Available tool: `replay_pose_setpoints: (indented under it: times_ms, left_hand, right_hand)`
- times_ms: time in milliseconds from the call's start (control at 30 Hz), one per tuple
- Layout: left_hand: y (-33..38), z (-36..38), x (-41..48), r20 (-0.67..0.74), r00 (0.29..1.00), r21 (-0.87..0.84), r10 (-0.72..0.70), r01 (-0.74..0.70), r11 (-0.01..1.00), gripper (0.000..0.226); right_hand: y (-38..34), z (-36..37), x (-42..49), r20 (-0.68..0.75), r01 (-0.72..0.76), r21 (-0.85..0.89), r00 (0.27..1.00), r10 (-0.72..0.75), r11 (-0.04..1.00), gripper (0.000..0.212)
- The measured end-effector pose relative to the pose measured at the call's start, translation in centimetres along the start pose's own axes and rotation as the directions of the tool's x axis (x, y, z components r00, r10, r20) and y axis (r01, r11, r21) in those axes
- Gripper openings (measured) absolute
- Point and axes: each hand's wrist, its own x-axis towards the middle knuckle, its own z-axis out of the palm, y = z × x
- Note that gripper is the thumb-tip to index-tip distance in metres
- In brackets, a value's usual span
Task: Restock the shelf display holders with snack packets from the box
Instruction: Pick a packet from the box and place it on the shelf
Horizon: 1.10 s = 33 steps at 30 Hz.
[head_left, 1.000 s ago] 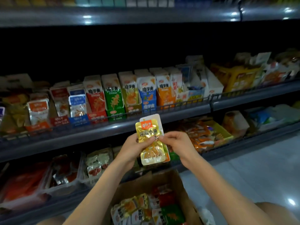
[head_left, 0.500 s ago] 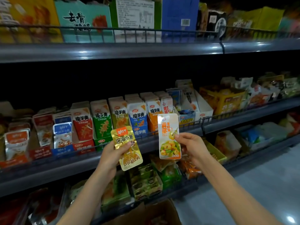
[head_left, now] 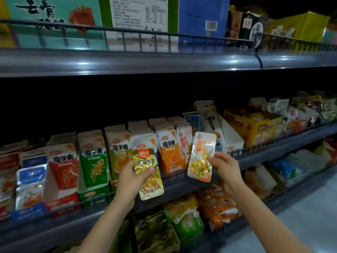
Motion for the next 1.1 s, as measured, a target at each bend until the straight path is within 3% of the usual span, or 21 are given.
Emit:
replay_pose_setpoints:
  times_ms: [100,233,433,533,633,733,800,900,967,1000,1100]
  left_hand:
    - [0.6,2.0,2.0,0.012,0.999,0.041,0.043,-0.044,0.998,0.045]
    - [1.2,3.8,4.0,0.042,0.996,0.008,0.083,-0.084,0.996,0.036]
    - [0.7,3.8,5.4,0.031,0.996,0.005,0.083,-0.083,0.997,0.04]
    - [0.6,3.6,5.3,0.042,0.996,-0.008,0.075,-0.074,0.997,0.032]
    - [1.0,3.5,4.8,0.043,0.996,-0.033,0.077,-0.075,0.997,0.029]
    - [1.8,3.0,3.7,0.039,0.997,-0.074,0.073,-0.07,0.995,0.026]
    - [2.2,2.3,2.9,0.04,0.996,-0.059,0.078,-0.076,0.995,0.025]
    - [2.6,0.6,1.3,0.056,0.996,-0.037,0.069,-0.067,0.997,0.023]
    - [2.6,-1.0,-0.1,0.06,0.997,-0.024,0.053,-0.051,0.998,0.021]
    - [2.6,-1.9,-0.9,0.062,0.997,-0.011,0.043,-0.043,0.999,0.02]
    - [2.1,-5.6,-3.5,0.06,0.998,0.038,0.036,-0.039,0.999,0.02]
  right_hand:
    - [-1.7,0.9,3.0,-0.009,0.146,0.003,0.989,-0.146,0.989,0.015]
    - [-3.1,2.6,7.0,0.078,0.296,-0.059,0.954,-0.291,0.953,0.006]
    - [-2.0,3.9,10.3,0.374,0.281,-0.39,0.919,-0.128,0.877,0.007]
    - [-0.8,4.4,10.8,0.316,0.41,-0.609,0.91,-0.267,0.679,0.012]
    - [-0.1,5.1,10.4,0.241,0.492,-0.775,0.81,-0.534,0.396,0.027]
    - [0.4,6.0,9.0,0.19,0.502,-0.8,0.731,-0.655,0.328,0.042]
    - [-0.5,6.2,7.5,0.1,0.447,-0.811,0.742,-0.663,0.378,0.04]
    - [-1.9,6.4,3.8,0.098,0.504,-0.575,0.825,-0.557,0.644,0.027]
    - [-3.0,7.6,-0.4,0.271,0.474,-0.295,0.874,-0.402,0.83,0.018]
    - [-3.5,8.3,-2.9,0.376,0.421,-0.194,0.866,-0.329,0.886,0.013]
    - [-3.9,11.3,-9.0,0.611,0.319,-0.082,0.764,-0.205,0.944,0.006]
